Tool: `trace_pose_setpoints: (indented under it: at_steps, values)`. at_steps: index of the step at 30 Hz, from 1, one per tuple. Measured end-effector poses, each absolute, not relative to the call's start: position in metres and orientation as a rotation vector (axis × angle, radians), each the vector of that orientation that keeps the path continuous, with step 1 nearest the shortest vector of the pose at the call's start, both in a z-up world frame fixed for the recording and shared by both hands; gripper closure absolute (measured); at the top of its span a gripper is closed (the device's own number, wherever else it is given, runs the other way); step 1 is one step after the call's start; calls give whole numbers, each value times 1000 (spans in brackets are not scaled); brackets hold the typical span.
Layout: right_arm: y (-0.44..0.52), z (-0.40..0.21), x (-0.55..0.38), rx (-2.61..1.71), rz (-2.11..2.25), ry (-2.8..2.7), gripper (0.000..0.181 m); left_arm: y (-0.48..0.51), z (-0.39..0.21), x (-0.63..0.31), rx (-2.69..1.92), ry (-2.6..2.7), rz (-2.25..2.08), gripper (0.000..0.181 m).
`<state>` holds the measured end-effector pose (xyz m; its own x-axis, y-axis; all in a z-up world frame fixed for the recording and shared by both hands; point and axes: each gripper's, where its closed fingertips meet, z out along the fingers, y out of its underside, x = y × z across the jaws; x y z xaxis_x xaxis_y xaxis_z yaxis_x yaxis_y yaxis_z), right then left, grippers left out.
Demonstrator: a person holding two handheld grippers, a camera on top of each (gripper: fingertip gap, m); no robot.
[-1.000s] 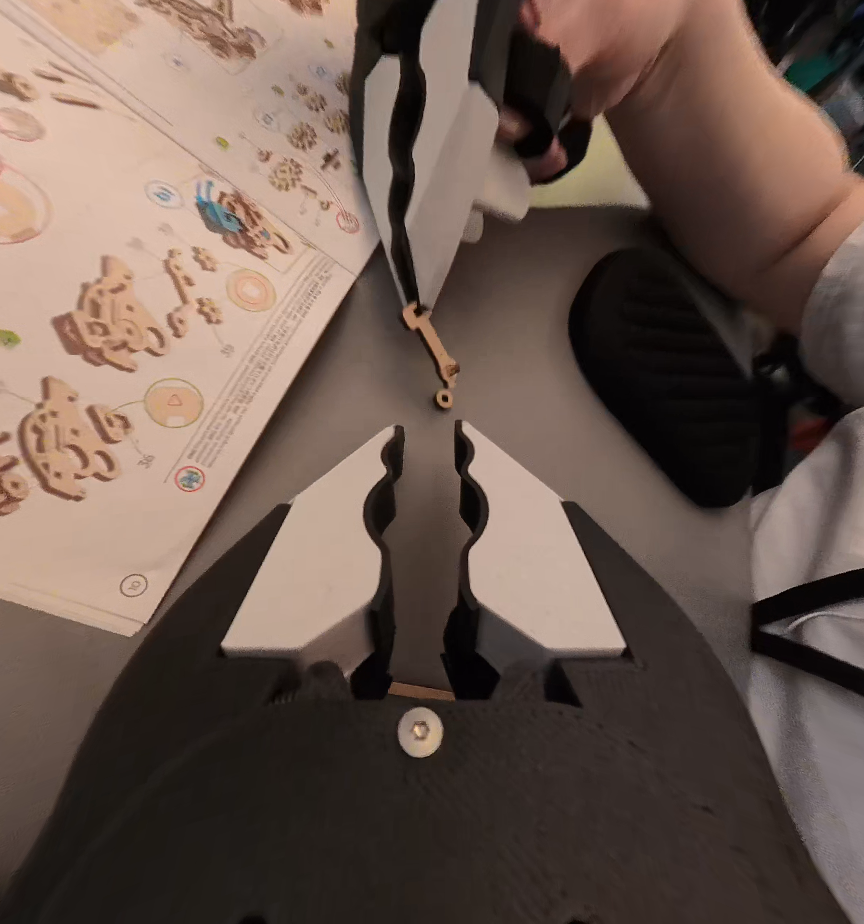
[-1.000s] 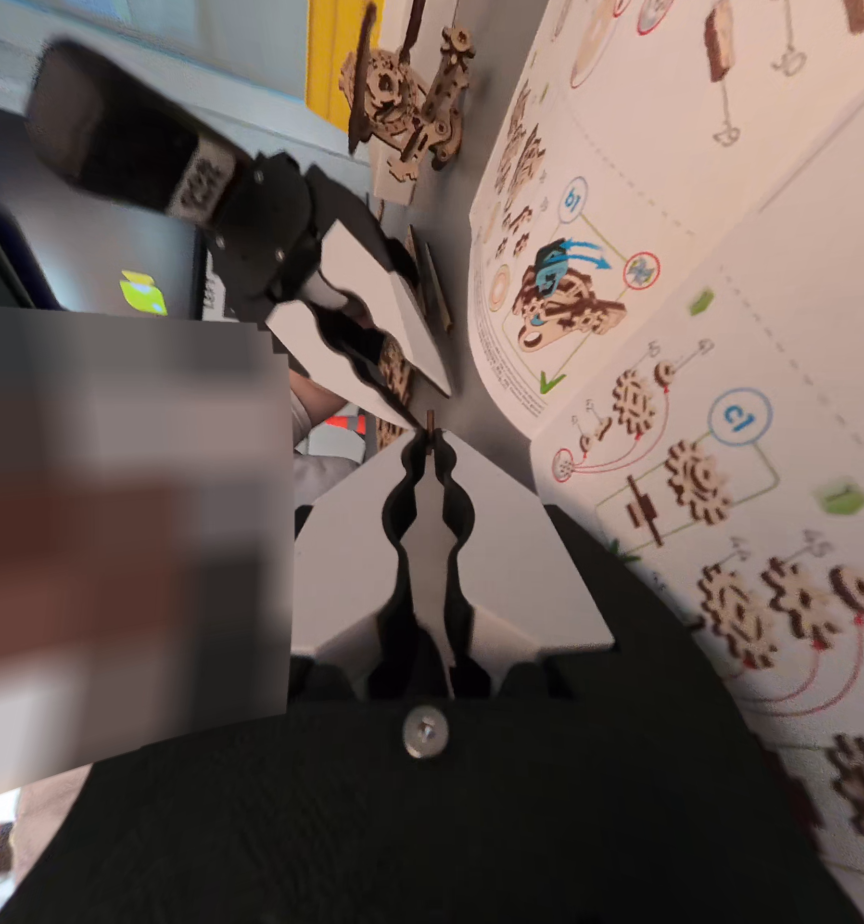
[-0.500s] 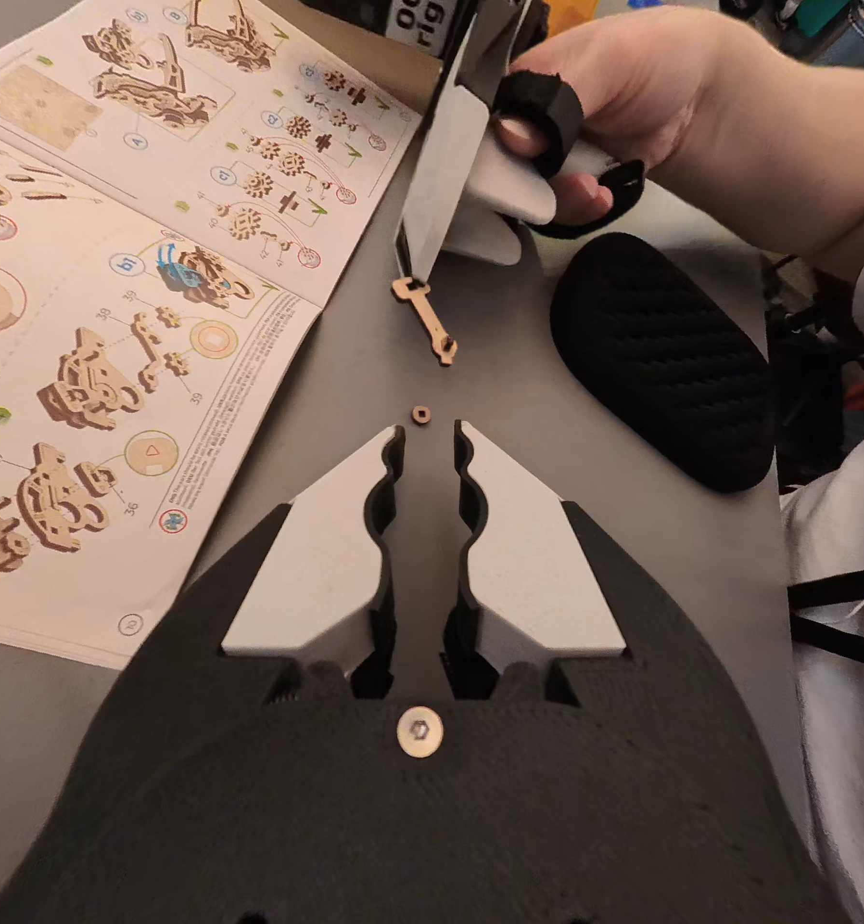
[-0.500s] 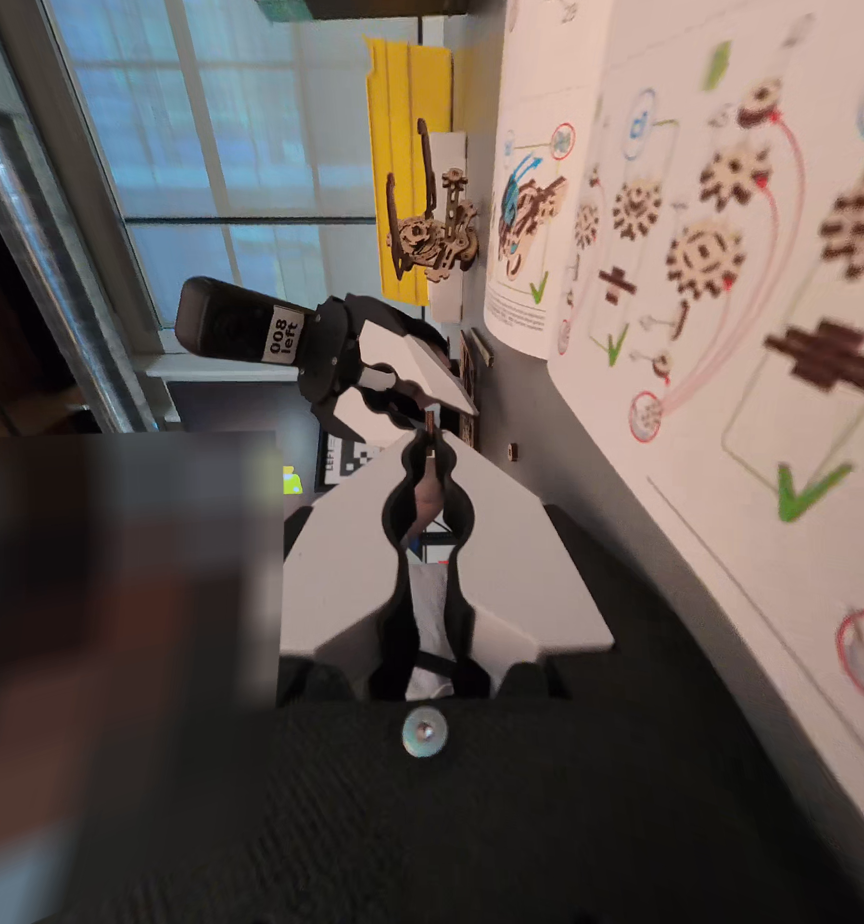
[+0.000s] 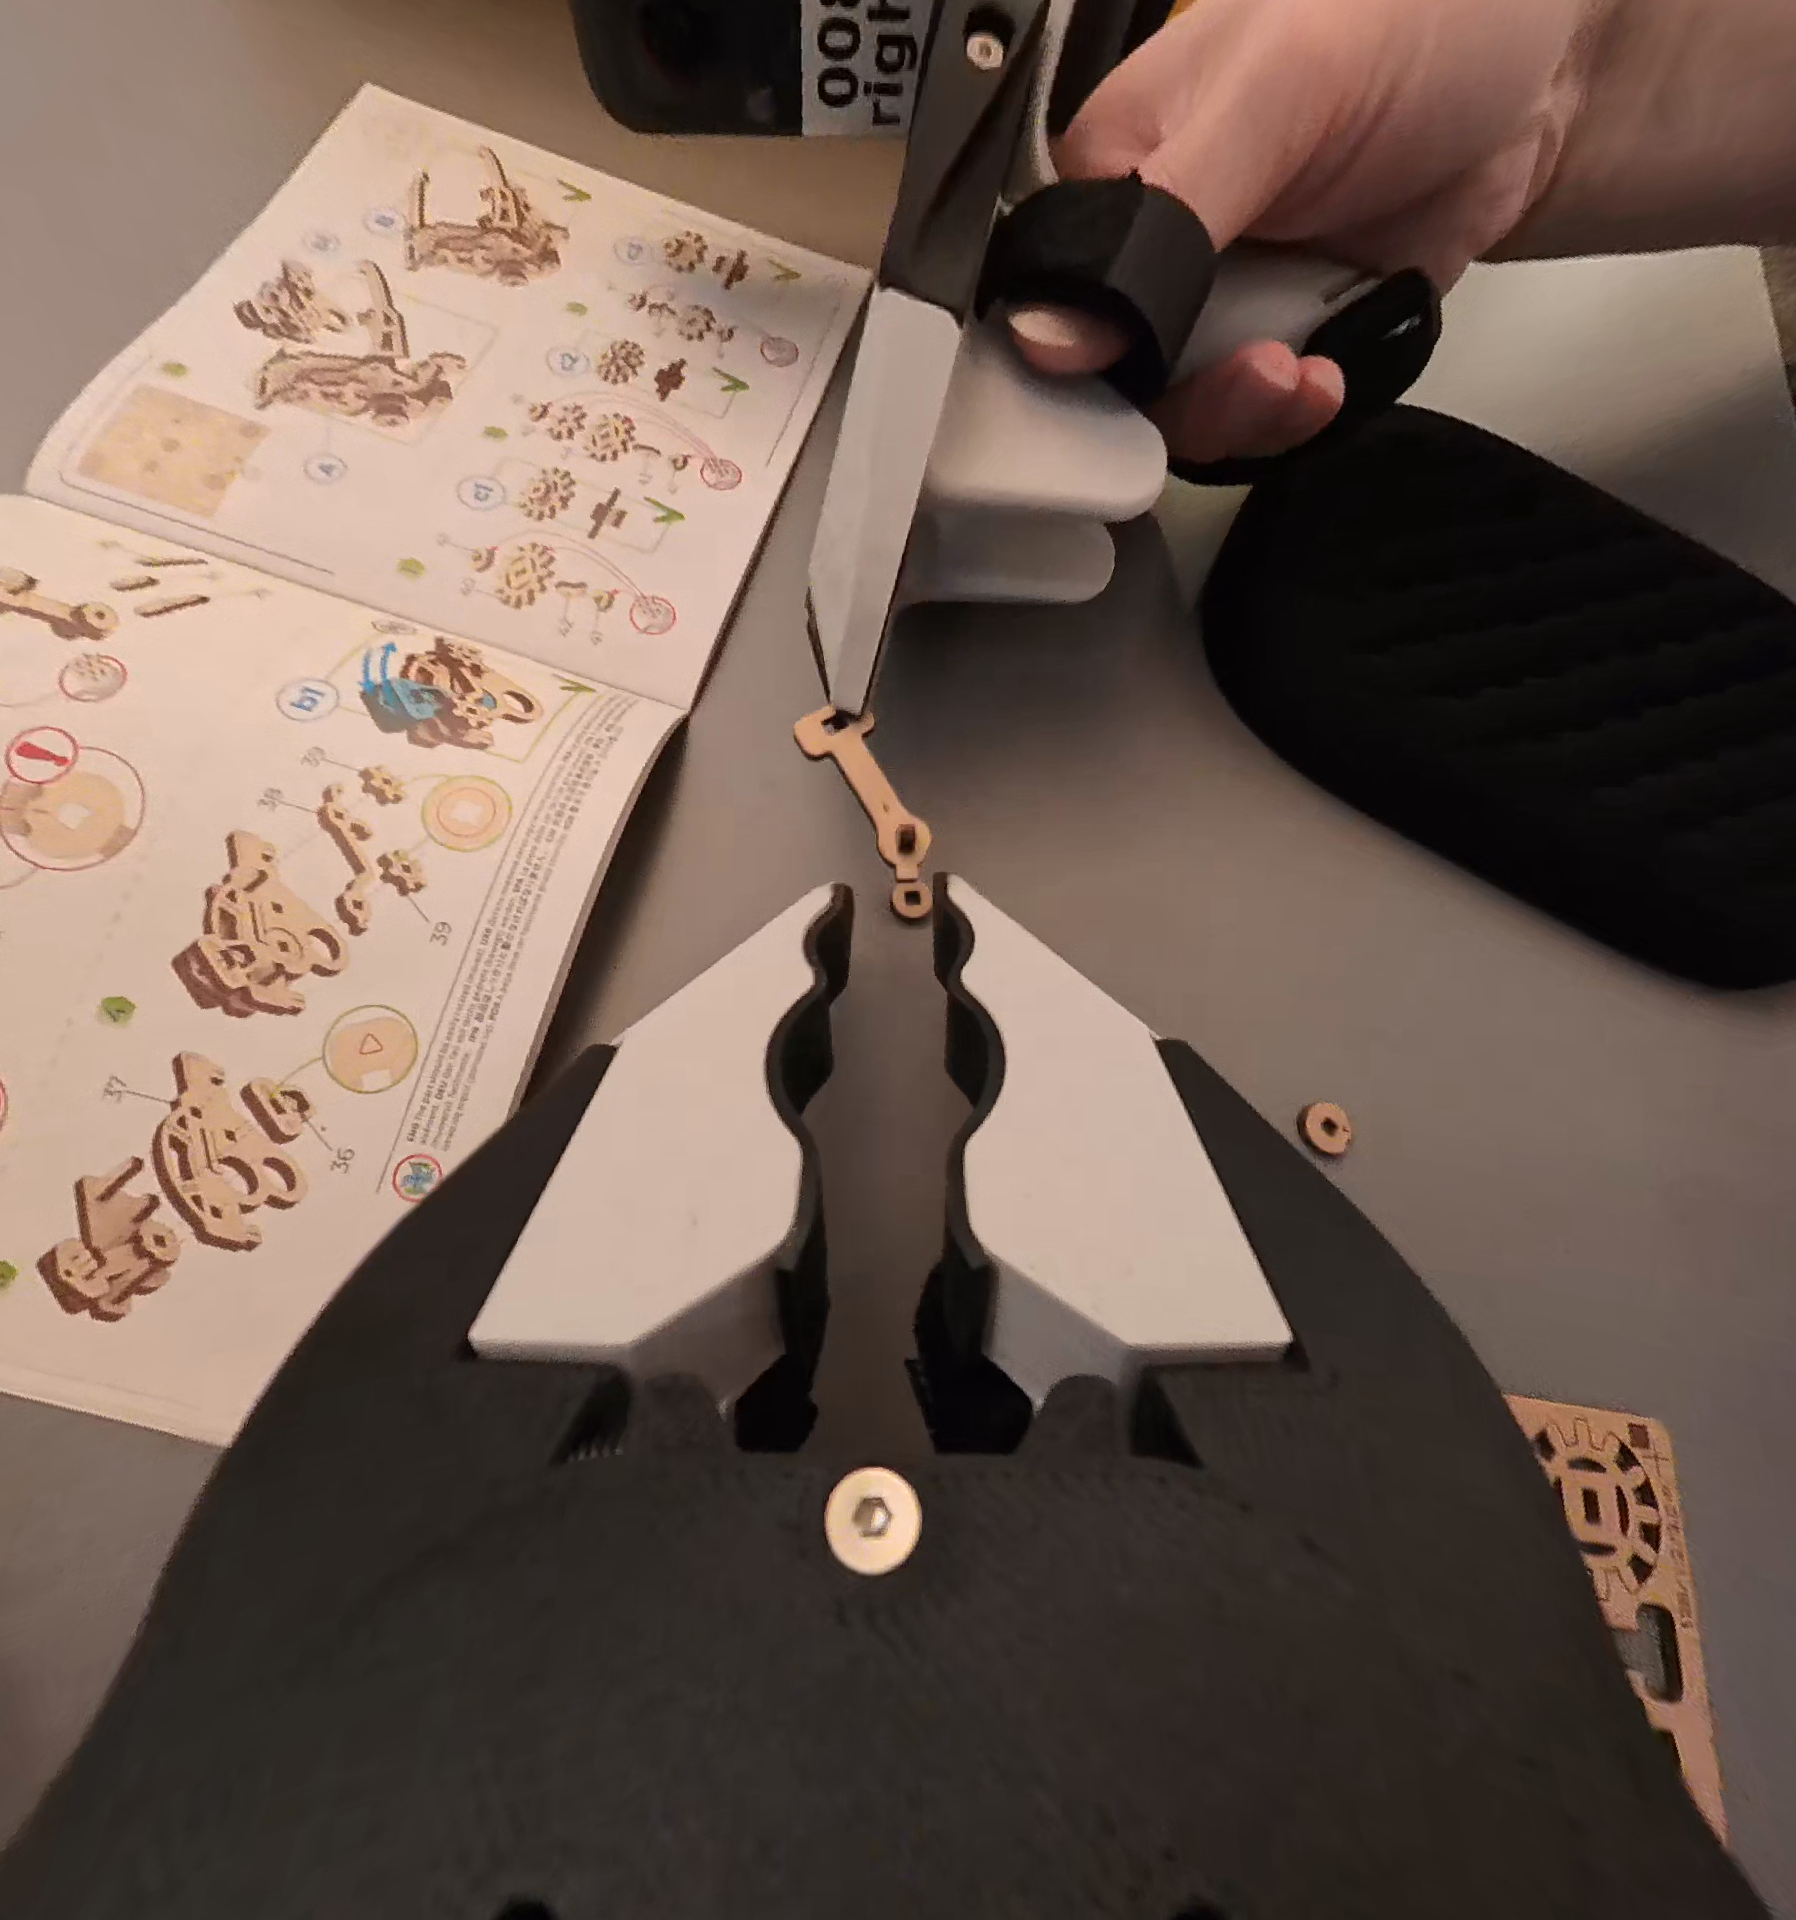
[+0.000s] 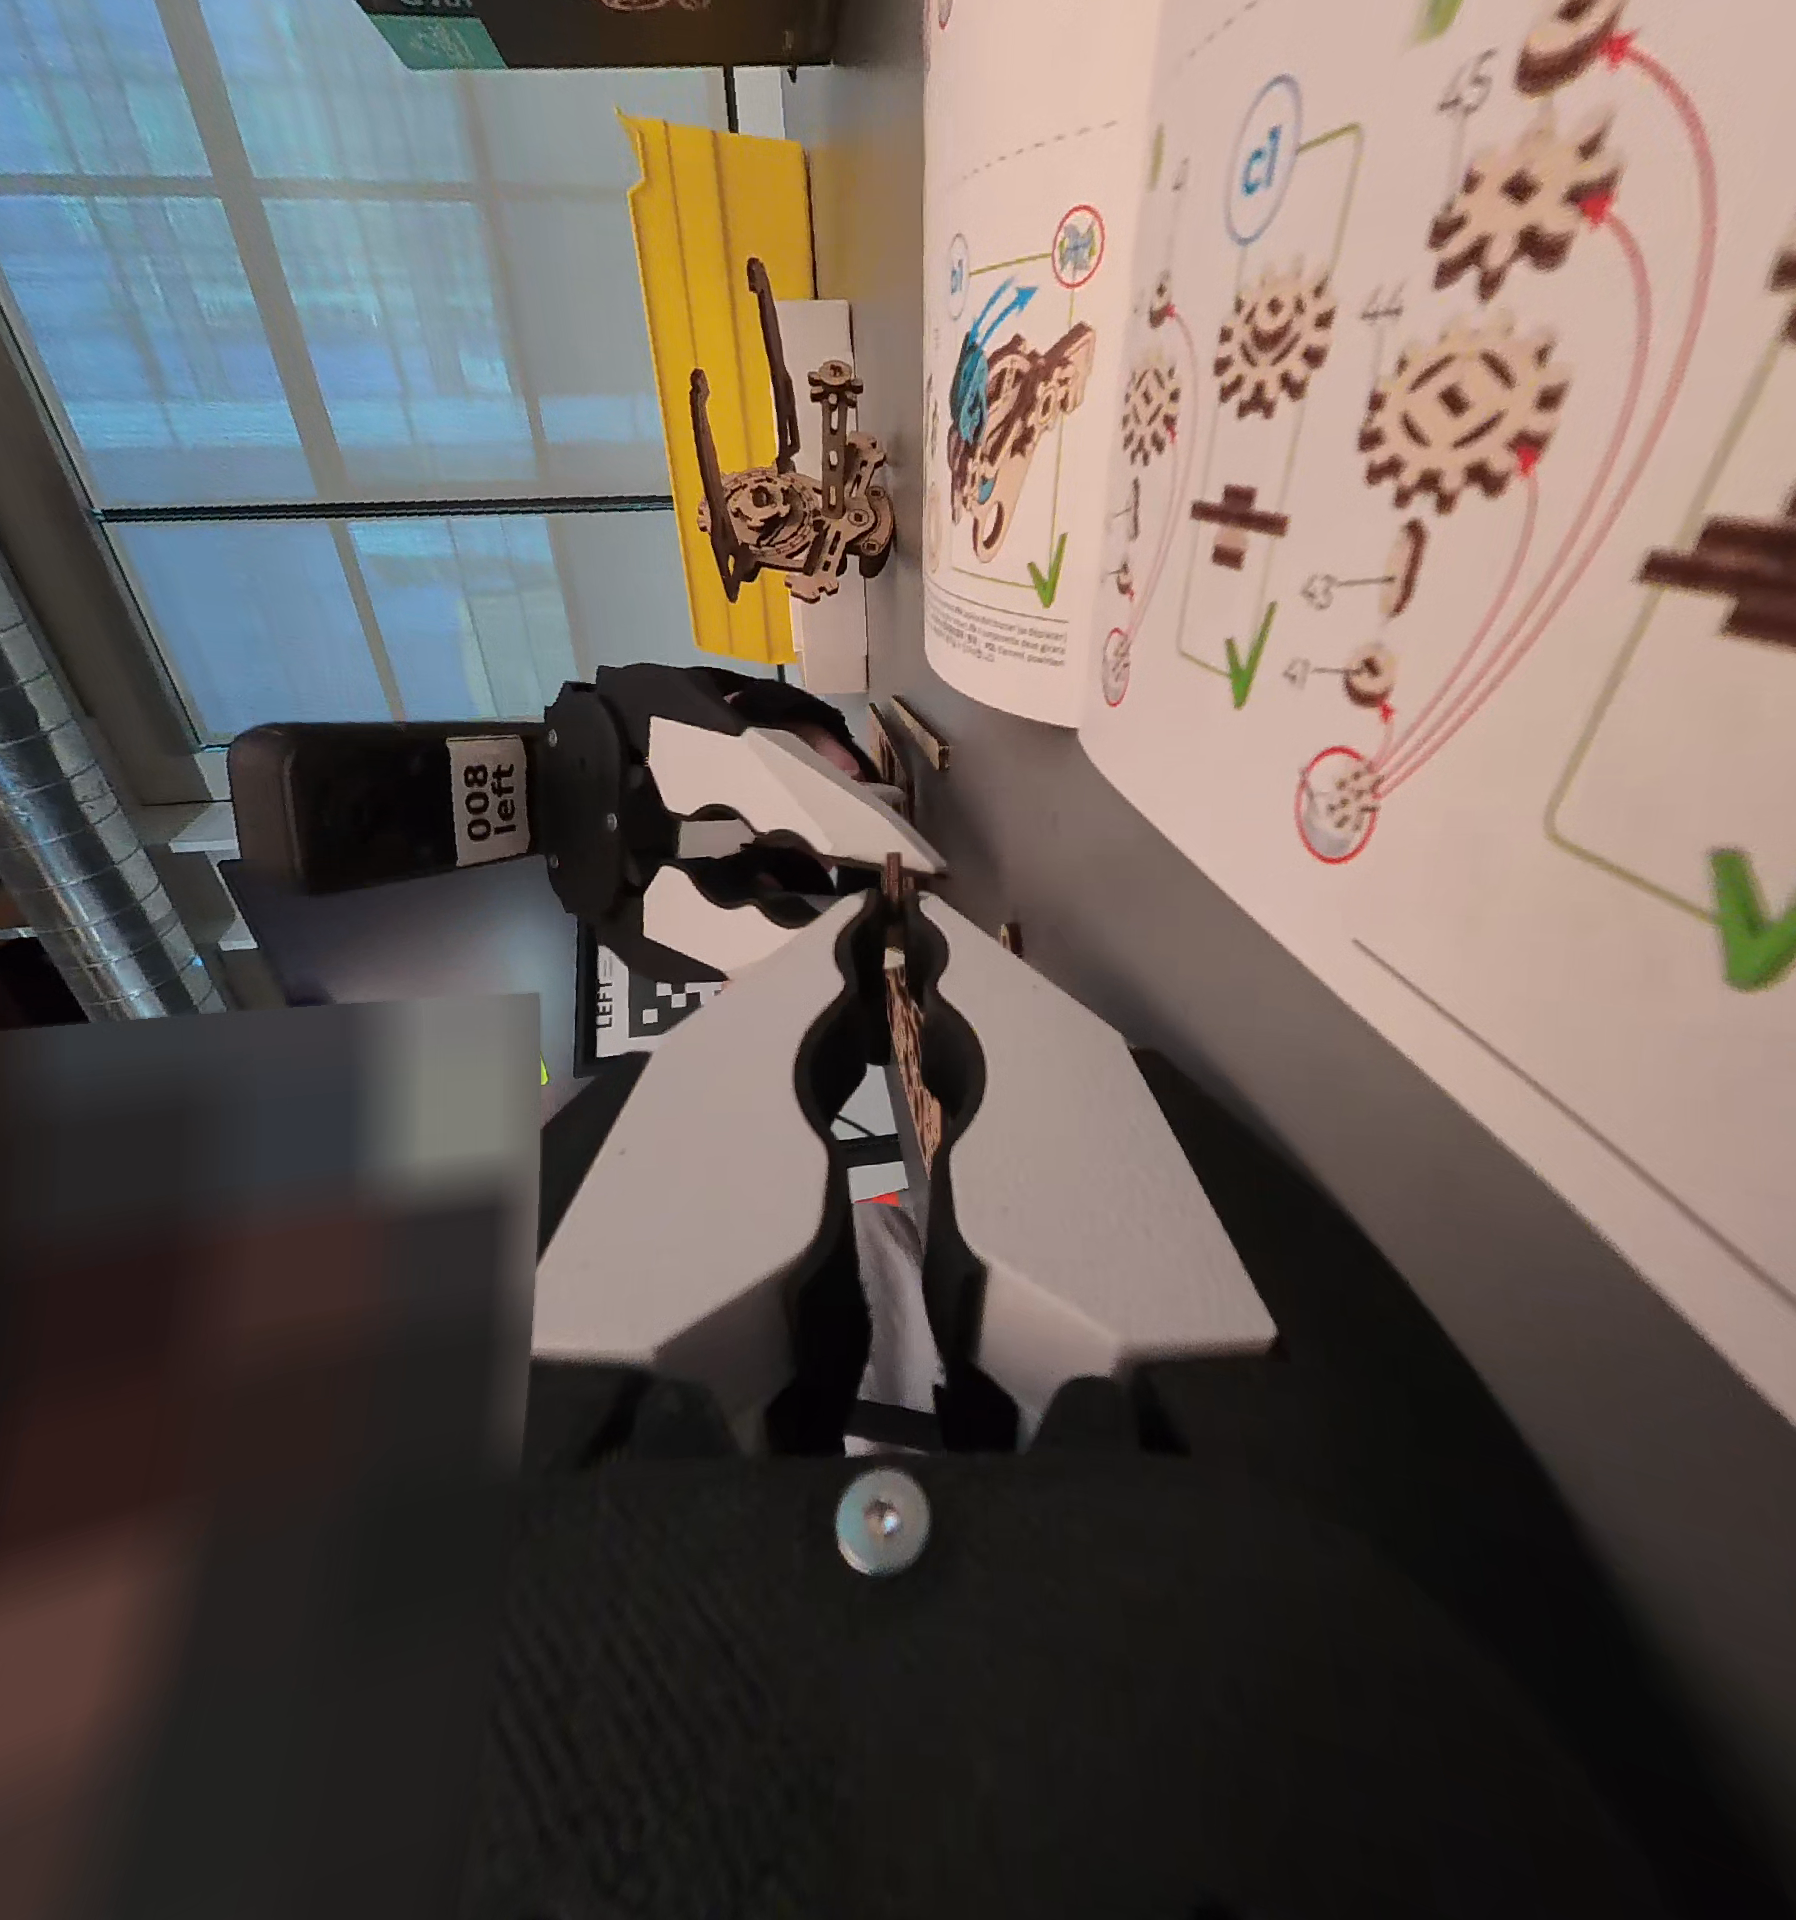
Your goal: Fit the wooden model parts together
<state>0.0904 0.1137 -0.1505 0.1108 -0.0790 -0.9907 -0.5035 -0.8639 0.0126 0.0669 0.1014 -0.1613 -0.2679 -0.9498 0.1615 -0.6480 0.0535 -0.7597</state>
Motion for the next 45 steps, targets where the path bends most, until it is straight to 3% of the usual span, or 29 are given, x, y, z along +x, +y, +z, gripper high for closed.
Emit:
trace_pose_setpoints:
  at_steps: [6, 9, 11, 15, 22, 25, 29, 34, 37, 45]
  values:
    - [115, -153, 91, -2079, 1772, 561, 181, 100, -161, 68, -1596, 1950, -1092, 180]
    - [115, -155, 90, -2106, 1746, 543, 181, 99, -165, 68, -1581, 1972, -1057, 179]
    - [114, -156, 90, -2114, 1751, 538, 181, 100, -167, 69, -1580, 1966, -1039, 167]
    - [114, -156, 89, -2114, 1746, 536, 180, 97, -169, 68, -1558, 1996, -1032, 179]
    - [108, -160, 87, -2191, 1677, 396, 180, 92, -172, 65, -1554, 2037, -1030, 180]
    - [104, -158, 87, -2241, 1614, 213, 168, 92, -174, 64, -1548, 2062, -1003, 180]
    - [92, -155, 84, -2305, 1410, -267, 167, 94, -178, 60, -1564, 2086, -980, 180]
    - [83, -141, 67, -1976, 832, -1033, 157, 92, -177, 61, -1604, 2091, -1052, 180]
    - [94, -152, 74, -1905, 511, -1229, 158, 93, -177, 60, -1605, 2115, -1037, 181]
    - [107, -163, 68, -1881, 318, -1551, 173, 92, -178, 63, -1532, 2201, -938, 181]
